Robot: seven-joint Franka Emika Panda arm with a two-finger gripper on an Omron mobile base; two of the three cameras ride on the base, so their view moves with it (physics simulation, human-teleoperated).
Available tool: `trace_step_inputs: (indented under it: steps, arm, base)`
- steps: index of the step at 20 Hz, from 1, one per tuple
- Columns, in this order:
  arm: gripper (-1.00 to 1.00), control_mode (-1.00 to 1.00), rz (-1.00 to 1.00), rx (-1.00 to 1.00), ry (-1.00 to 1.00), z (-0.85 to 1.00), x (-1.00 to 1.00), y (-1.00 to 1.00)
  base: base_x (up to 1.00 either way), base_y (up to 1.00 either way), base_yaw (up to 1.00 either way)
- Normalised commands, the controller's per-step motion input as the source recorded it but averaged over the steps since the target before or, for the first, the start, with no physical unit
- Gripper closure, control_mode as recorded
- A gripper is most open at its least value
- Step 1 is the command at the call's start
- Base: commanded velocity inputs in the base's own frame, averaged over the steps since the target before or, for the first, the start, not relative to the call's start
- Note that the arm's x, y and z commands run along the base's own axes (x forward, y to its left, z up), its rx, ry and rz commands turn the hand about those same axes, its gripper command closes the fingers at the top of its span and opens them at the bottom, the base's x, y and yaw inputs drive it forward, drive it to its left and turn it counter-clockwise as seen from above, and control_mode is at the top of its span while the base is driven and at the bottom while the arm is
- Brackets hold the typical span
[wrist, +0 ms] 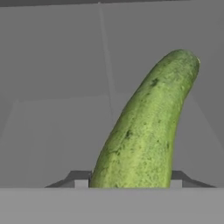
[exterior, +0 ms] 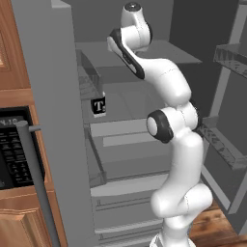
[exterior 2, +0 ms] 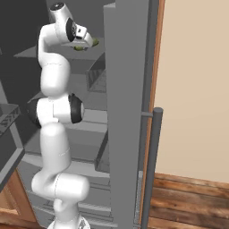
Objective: Place the condiment bottle and condiment bottle from the counter to the top shelf of the fridge. If the existing items in the fridge are on the top shelf, move them to other shelves.
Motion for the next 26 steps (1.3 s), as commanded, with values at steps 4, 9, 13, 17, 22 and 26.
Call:
trace_step_inputs:
  steps: [4,9,13,17,22,26]
  arm:
    - [1.0,-1.0,0.0,0.0,0.0,-0.03,-0.1,-0.01]
    - [1.0,-1.0,0.05,0.0,-0.05,-0.09,-0.76,0.0]
    - [1.0,-1.0,0.09,-0.03,-0.24,-0.67,-0.86,0.01]
    - [1.0,-1.0,0.04,-0.02,-0.54,-0.88,-0.06,0.02]
    - [1.0,-1.0,0.02,0.0,-0.71,-0.9,0.49,0.0]
    - [1.0,-1.0,0.03,0.1,-0.56,0.01,-0.05,0.0]
  base:
    - [0.0,0.0,0.0]
    - [0.0,0.0,0.0]
    - [0.0,0.0,0.0]
    - [0.0,0.0,0.0]
    - [0.0,0.0,0.0]
    - [0.0,0.0,0.0]
